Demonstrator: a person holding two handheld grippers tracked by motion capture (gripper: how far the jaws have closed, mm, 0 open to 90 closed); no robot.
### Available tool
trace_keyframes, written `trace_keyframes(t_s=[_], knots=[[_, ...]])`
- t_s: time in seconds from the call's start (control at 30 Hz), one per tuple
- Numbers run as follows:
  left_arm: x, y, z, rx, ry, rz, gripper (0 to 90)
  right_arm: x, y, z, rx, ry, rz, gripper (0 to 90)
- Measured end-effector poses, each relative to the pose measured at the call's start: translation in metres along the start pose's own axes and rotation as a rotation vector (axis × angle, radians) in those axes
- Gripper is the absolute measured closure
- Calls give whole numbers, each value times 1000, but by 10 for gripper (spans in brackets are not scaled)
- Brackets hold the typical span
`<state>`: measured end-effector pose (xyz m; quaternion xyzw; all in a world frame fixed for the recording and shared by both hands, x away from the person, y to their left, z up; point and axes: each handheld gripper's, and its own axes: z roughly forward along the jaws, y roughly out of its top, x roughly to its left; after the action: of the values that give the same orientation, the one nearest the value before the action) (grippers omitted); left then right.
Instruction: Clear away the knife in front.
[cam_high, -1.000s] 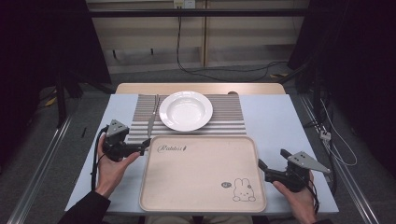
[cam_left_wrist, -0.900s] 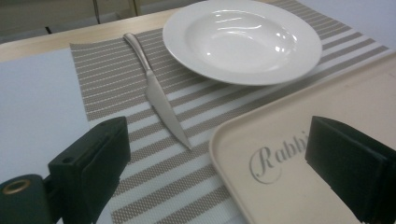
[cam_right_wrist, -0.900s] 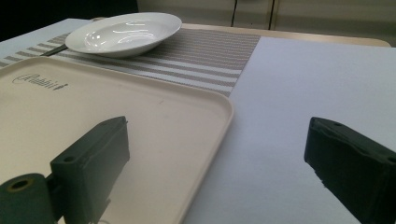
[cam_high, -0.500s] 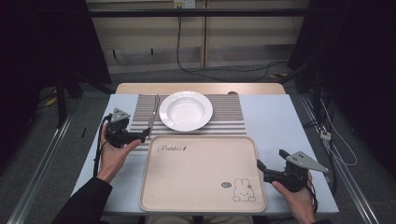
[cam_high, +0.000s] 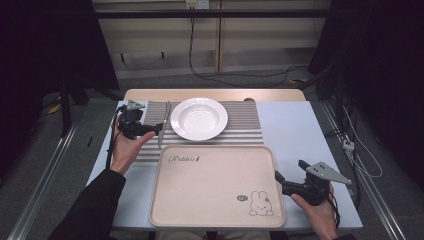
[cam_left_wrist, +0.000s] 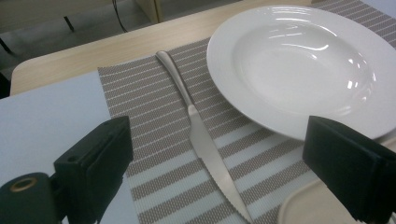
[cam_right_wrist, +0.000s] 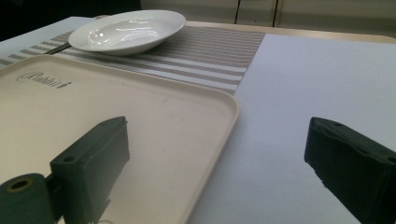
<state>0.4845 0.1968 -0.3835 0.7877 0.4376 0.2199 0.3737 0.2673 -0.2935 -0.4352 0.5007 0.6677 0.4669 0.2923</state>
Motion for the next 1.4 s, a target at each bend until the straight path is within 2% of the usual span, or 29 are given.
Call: trace_keyframes(t_s=[0.1, 0.17, 0.2, 0.4, 0.5, 0.63, 0.77, 0.93, 1.0, 1.07, 1.2, 1.37, 1.4], knots=[[3, 7, 7, 18, 6, 4, 86, 0, 0, 0, 2, 1, 3, 64], [6, 11, 12, 19, 1, -11, 87, 0, 0, 0, 1, 1, 3, 64], [9, 16, 18, 21, 14, -13, 95, 0, 0, 0, 1, 1, 5, 64], [17, 23, 35, 48, 28, -24, 102, 0, 0, 1, 0, 4, 7, 64], [22, 25, 43, 53, 47, -16, 147, 0, 0, 2, 2, 8, 7, 64], [27, 29, 55, 58, 44, -38, 150, -1, 0, 3, 6, 13, 4, 64], [27, 35, 72, 82, 40, -35, 153, -1, 0, 4, 7, 15, 8, 64], [30, 39, 85, 91, 38, -42, 179, -1, 0, 4, 9, 16, 11, 64], [33, 40, 90, 99, 46, -49, 230, -1, 0, 4, 10, 16, 11, 64], [37, 39, 95, 101, 54, -67, 238, -1, 0, 4, 9, 16, 13, 64], [44, 35, 106, 136, 60, -82, 291, -1, -1, 3, 9, 15, 12, 64], [40, 35, 115, 146, 47, -74, 340, -1, -1, 3, 11, 17, 14, 64], [39, 34, 116, 150, 49, -73, 375, -1, -1, 3, 11, 18, 15, 64]])
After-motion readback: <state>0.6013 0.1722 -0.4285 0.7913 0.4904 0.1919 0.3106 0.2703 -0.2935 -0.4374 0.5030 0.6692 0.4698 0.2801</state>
